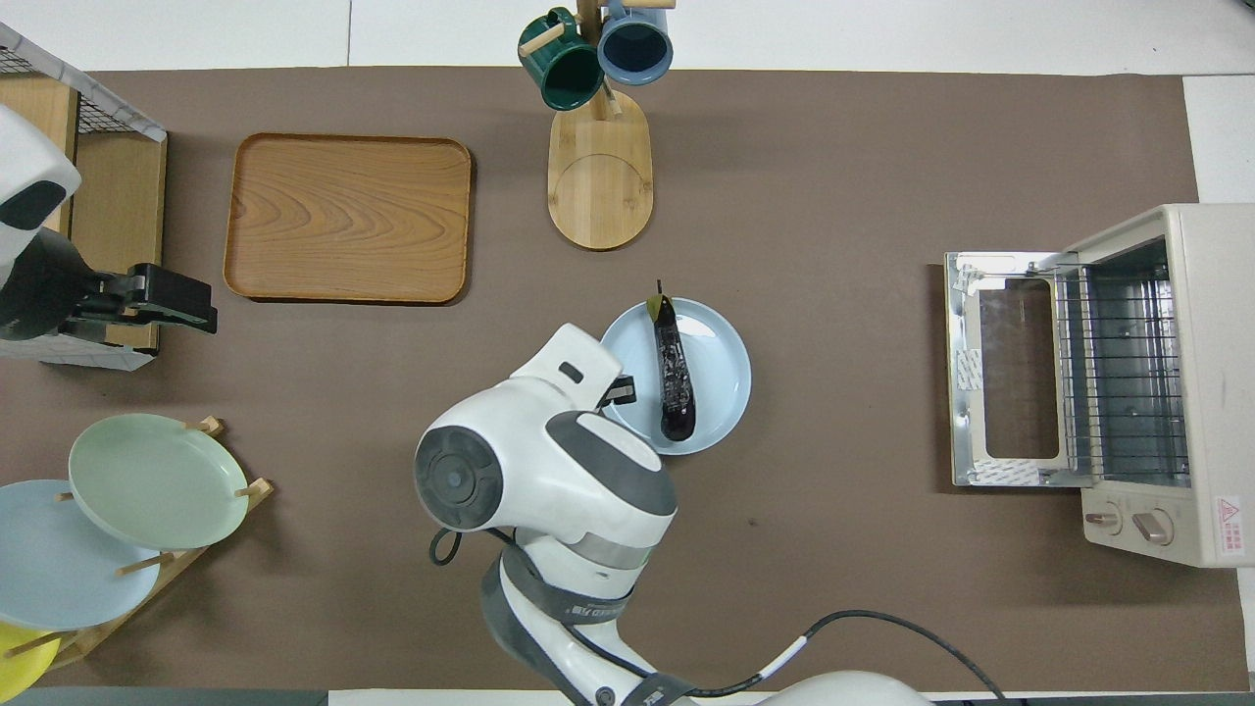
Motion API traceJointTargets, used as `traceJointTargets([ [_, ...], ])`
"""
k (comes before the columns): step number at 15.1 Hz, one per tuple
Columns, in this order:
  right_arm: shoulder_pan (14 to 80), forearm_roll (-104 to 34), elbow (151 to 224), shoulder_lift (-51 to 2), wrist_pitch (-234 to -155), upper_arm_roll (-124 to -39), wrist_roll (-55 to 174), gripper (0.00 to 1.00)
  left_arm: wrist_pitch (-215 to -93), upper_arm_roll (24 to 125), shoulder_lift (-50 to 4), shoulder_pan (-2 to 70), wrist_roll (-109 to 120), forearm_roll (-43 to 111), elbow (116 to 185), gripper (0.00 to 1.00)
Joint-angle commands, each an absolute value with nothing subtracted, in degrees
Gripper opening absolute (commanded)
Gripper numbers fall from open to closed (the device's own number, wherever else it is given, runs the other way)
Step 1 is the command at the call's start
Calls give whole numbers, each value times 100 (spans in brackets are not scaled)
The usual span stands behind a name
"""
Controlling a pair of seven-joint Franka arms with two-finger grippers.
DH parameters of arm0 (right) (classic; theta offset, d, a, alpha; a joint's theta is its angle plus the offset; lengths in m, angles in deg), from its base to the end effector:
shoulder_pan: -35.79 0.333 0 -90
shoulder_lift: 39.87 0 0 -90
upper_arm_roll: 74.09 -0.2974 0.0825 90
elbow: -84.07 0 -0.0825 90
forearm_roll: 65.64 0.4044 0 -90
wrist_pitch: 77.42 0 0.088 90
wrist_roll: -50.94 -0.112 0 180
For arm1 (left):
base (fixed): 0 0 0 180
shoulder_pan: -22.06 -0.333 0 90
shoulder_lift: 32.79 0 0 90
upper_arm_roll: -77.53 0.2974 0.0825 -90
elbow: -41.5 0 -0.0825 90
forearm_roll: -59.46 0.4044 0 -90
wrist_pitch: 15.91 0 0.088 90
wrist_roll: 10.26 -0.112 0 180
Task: Put eggplant into oven
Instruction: 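Carry the plate with the eggplant into the open oven with the right gripper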
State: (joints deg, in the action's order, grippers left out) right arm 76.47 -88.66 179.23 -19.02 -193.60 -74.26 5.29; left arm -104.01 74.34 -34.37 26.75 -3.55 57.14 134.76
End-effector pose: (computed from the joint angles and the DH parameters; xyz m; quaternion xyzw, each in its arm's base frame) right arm 0.5250 0.4219 0.3710 0.9828 0.0466 0.1235 0.1291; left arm 0.5558 -0.0820 0.5860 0.9993 -0.0102 -0.0335 0.0154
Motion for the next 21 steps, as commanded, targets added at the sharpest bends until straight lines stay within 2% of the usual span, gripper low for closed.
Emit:
traceJointTargets([
  [1,6851,-8945,18512,-2658,-19221,-7505,1550,0,-10284,7366,-3437,2575,-393,5823,13440,100],
  [6,5647,-8945,19751,-3511,-19316,-7505,2342,0,-10328,7375,-3437,2531,-393,5823,13440,100],
  [8,5023,-8937,19946,-3678,-19369,-7505,2955,0,-10310,7392,-3437,2522,-393,5831,13440,100],
  [11,4284,-8858,20638,-4073,-20008,-7514,3686,0,-10345,7401,-3437,2522,-385,5831,13440,100],
  [16,3623,-8857,21659,-4434,-21021,-7505,4110,0,-10337,7401,-3437,2522,-376,5831,13440,100],
  [21,3386,-8831,21898,-4523,-21049,-7505,4180,0,-10337,7392,-3437,2522,-376,5831,13440,100],
])
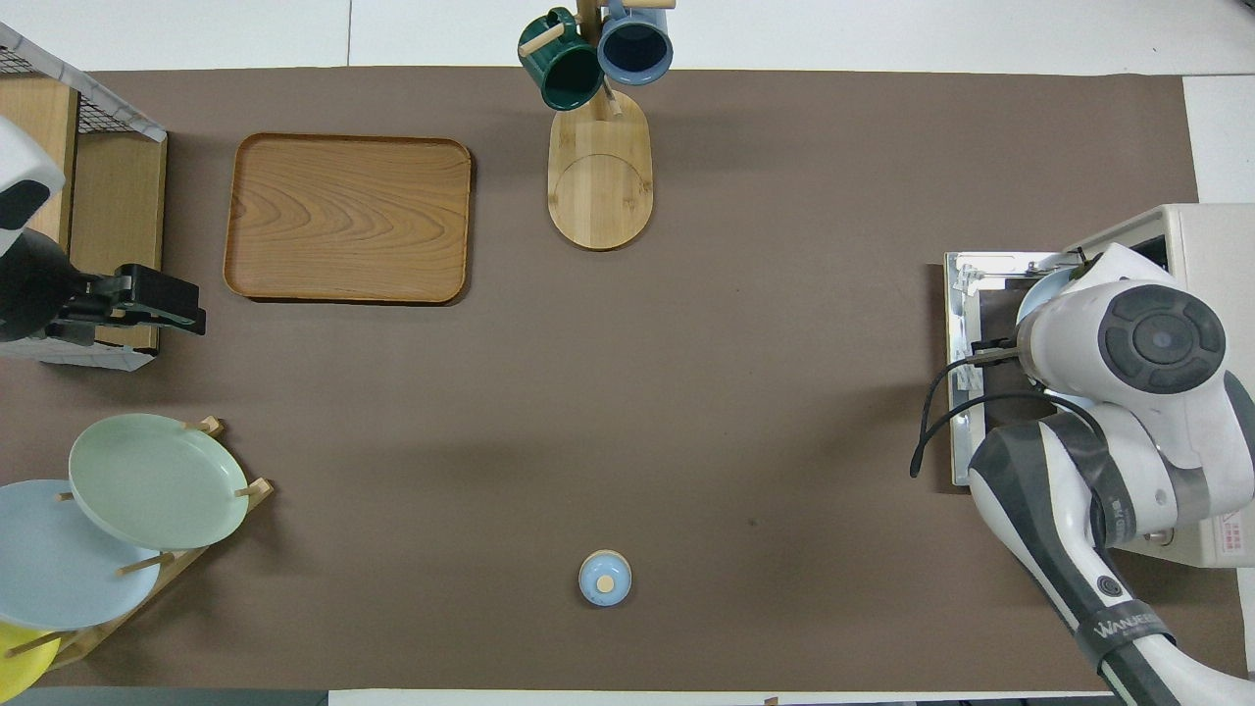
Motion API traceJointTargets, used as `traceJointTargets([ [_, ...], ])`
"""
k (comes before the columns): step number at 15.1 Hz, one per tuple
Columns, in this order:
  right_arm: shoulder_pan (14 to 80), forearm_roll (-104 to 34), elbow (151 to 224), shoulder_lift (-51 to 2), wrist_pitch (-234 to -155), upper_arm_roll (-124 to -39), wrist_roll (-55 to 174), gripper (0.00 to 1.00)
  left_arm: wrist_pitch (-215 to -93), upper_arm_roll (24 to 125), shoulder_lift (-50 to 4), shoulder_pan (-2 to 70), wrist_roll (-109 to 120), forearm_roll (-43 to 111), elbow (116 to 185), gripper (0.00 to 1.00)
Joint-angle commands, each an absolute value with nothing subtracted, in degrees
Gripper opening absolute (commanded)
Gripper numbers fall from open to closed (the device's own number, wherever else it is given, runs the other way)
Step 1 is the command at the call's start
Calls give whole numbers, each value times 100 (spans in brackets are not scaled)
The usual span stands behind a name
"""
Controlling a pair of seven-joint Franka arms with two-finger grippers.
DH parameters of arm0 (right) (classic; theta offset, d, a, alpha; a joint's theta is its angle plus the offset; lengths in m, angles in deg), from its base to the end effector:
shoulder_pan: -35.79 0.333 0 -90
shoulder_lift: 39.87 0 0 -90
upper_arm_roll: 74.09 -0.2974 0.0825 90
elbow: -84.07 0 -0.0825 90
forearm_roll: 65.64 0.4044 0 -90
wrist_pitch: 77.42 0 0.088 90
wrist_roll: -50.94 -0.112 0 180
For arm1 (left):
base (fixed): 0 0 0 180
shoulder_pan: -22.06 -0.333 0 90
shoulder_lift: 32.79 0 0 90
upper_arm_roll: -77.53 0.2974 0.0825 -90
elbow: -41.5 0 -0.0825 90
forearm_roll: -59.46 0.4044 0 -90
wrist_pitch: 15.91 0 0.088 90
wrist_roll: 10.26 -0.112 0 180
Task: Put eggplant into oven
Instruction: 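Carry the plate with the eggplant into the open oven with the right gripper, then release the plate inside the oven and draw the right gripper back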
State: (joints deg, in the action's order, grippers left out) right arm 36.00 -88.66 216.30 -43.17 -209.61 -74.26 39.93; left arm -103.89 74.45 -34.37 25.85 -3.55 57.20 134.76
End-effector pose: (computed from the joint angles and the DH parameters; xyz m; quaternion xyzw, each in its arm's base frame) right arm 0.5271 -0.0058 0.3394 0.9873 0.0385 0.0428 0.1482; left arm 0.5569 -0.0720 0.5858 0.9993 -0.0014 -0.0343 0.0150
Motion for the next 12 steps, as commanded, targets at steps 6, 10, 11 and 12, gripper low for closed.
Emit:
traceJointTargets([
  [6,3061,-8796,21916,-4532,-21048,-7505,4567,0,-10337,7392,-3437,2531,-367,5831,13440,100],
  [10,3104,-8629,21881,-4514,-20996,-7505,4567,6,-10337,7392,-3437,2522,-367,5831,13440,100],
  [11,3130,-8594,21846,-4505,-20978,-7505,4567,15,-10337,7392,-3437,2522,-367,5831,13440,100],
  [12,3174,-8559,21810,-4488,-20969,-7514,4567,18,-10337,7392,-3437,2522,-367,5831,13440,100],
])
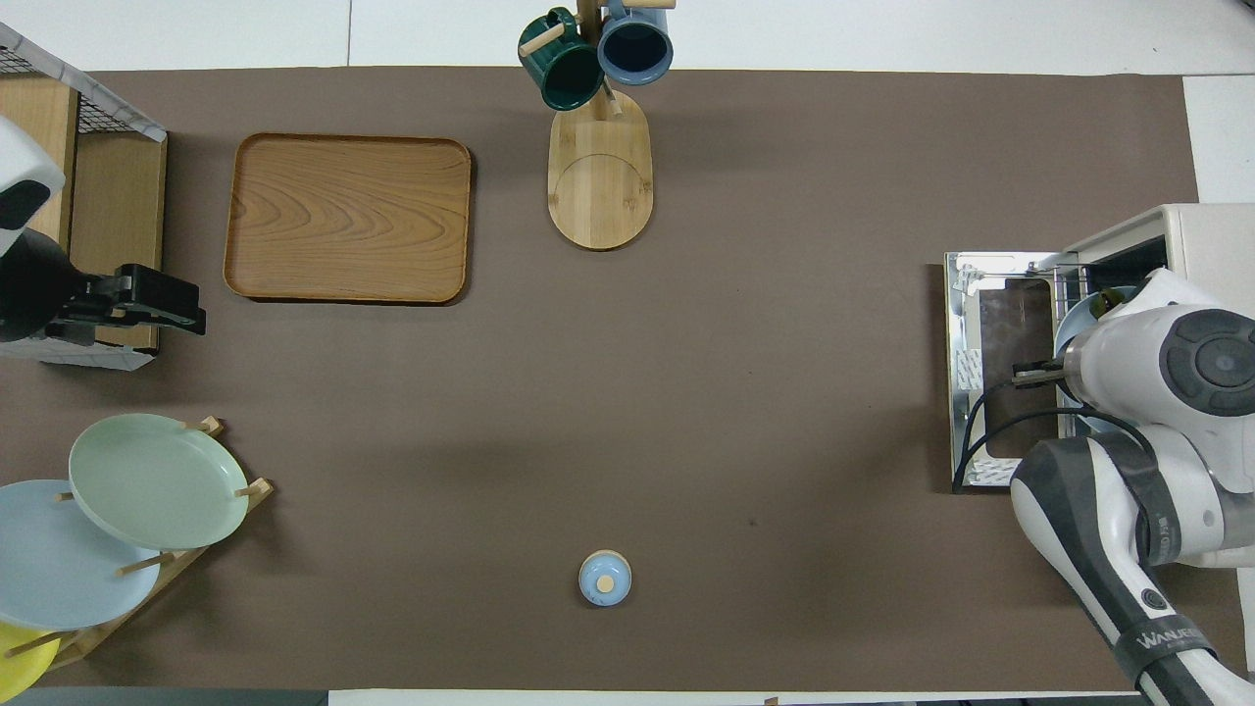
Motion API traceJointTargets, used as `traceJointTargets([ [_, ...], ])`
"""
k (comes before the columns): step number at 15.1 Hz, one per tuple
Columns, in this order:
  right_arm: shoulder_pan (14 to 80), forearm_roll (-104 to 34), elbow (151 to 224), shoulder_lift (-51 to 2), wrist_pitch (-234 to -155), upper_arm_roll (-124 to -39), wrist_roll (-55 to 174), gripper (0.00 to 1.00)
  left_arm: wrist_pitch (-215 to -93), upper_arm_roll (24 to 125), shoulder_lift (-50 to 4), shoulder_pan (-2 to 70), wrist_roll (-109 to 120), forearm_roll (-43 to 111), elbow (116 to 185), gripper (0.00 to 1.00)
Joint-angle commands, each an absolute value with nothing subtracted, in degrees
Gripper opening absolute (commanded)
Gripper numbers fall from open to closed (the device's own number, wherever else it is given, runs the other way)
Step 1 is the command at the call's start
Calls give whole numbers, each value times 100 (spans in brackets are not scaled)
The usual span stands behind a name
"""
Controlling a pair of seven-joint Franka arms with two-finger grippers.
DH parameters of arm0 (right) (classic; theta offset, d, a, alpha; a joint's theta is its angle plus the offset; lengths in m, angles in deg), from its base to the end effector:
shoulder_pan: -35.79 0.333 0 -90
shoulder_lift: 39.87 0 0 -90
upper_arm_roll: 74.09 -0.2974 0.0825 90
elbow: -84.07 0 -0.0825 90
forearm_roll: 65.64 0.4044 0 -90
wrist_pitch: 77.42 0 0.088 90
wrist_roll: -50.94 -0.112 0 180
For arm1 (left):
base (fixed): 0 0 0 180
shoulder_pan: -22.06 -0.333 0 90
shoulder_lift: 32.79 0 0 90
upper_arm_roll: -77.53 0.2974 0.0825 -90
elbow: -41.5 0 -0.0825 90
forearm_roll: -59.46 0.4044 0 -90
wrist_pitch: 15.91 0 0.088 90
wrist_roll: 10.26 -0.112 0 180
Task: Put eggplant into oven
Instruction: 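Release the plate inside the oven and draw the right gripper back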
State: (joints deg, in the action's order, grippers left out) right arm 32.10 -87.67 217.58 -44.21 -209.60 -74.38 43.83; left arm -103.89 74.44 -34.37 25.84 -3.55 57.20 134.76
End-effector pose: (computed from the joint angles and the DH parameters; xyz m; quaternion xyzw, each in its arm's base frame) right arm 0.5188 -0.0398 0.3385 0.9885 0.0341 0.0304 0.1442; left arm 0.5569 -0.0720 0.5858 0.9993 -0.0014 -0.0343 0.0150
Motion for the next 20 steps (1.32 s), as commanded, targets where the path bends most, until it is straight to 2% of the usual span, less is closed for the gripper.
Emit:
traceJointTargets([
  [1,3244,-8541,21732,-4462,-20943,-7514,4567,19,-10337,7392,-3437,2522,-367,5831,13440,100],
  [7,3727,-7770,20863,-4383,-19837,-7540,4558,19,-10337,7392,-3437,2522,-367,5831,13440,100],
  [8,3841,-7637,20861,-4347,-19931,-7540,4523,16,-10337,7392,-3437,2522,-367,5831,13440,100],
  [10,4061,-7400,20887,-4199,-20352,-7540,4436,0,-10337,7392,-3437,2522,-367,5831,13440,100],
  [13,4185,-7390,20983,-3698,-20993,-7540,3892,0,-10337,7392,-3437,2522,-367,5831,13440,100],
  [15,4273,-7390,21255,-3592,-21564,-7532,3724,0,-10337,7392,-3437,2522,-367,5831,13440,100],
  [20,4168,-7425,21379,-3301,-21681,-7514,3715,0,-10337,7392,-3437,2522,-367,5831,13440,100],
])
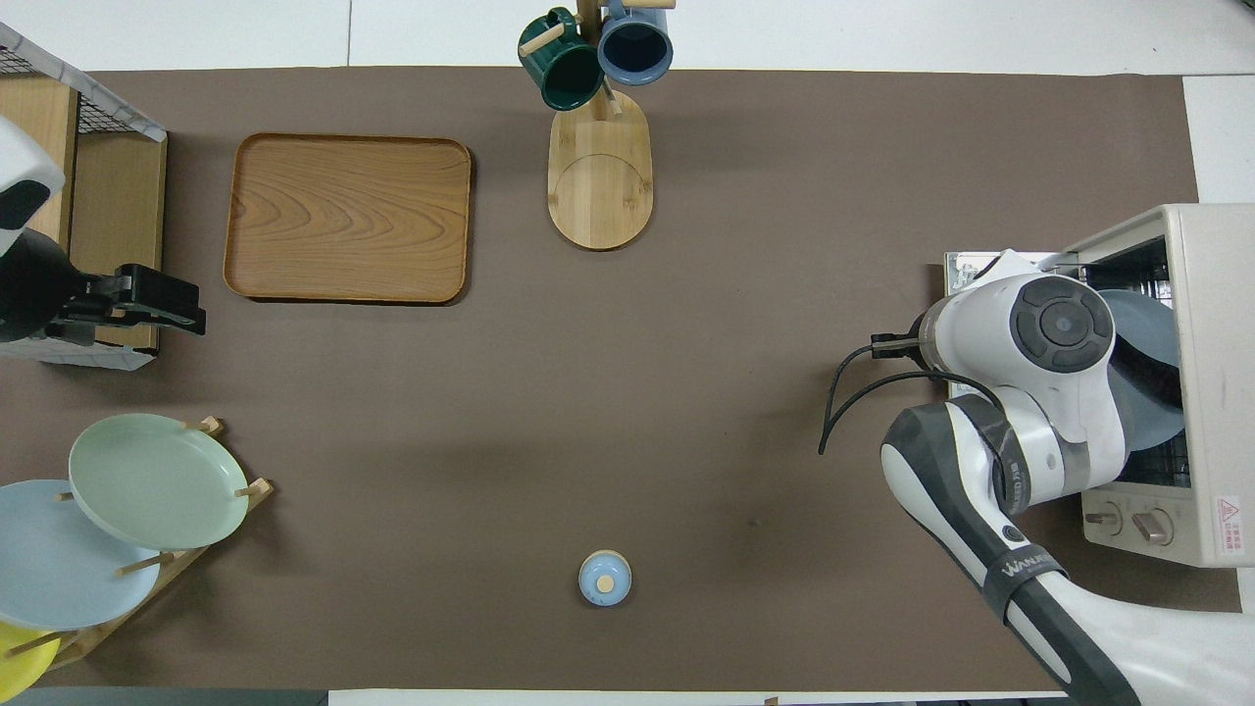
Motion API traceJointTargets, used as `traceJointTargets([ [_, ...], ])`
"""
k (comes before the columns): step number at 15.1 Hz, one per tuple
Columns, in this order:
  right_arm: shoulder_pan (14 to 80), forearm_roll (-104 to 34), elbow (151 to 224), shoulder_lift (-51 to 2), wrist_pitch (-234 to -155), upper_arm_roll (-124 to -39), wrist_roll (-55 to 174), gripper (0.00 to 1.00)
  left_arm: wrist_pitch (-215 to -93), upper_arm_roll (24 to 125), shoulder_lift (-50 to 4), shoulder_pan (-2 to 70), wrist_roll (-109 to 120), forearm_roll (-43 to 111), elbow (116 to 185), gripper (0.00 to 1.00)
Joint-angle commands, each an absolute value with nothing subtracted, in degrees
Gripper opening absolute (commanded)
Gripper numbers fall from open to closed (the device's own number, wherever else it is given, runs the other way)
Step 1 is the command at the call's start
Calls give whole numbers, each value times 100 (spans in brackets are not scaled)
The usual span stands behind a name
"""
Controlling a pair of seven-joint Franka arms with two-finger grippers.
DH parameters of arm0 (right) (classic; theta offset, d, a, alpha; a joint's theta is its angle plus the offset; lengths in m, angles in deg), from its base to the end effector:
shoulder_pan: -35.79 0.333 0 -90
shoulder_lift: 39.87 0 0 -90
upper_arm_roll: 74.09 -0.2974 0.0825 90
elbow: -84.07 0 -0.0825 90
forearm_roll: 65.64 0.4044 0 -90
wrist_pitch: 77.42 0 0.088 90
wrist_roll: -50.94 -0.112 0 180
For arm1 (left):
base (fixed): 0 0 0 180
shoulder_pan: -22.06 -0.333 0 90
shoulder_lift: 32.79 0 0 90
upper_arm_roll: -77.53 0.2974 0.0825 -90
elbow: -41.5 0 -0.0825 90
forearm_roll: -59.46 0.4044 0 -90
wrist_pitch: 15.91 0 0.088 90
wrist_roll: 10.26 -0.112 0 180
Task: Put eggplant into oven
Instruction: 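Release the plate inside the oven and draw the right gripper back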
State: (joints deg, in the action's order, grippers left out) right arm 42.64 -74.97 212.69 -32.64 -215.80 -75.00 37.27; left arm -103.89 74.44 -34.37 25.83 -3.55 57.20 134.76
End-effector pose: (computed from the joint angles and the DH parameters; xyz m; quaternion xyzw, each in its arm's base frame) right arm 0.5482 0.0733 0.2770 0.9982 0.0081 0.0318 0.0493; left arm 0.5569 -0.0719 0.5858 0.9993 -0.0013 -0.0343 0.0150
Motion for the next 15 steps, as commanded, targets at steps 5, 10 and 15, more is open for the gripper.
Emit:
traceJointTargets([
  [5,3949,-7837,21572,-3354,-21681,-7505,3715,0,-10337,7392,-3437,2531,-367,5831,13440,100],
  [10,3851,-8040,21757,-3433,-21673,-7505,3715,0,-10337,7392,-3437,2522,-367,5831,13440,100],
  [15,3895,-9006,21451,-3380,-21410,-7505,3741,0,-10337,7392,-3437,2522,-367,5831,13440,100],
])
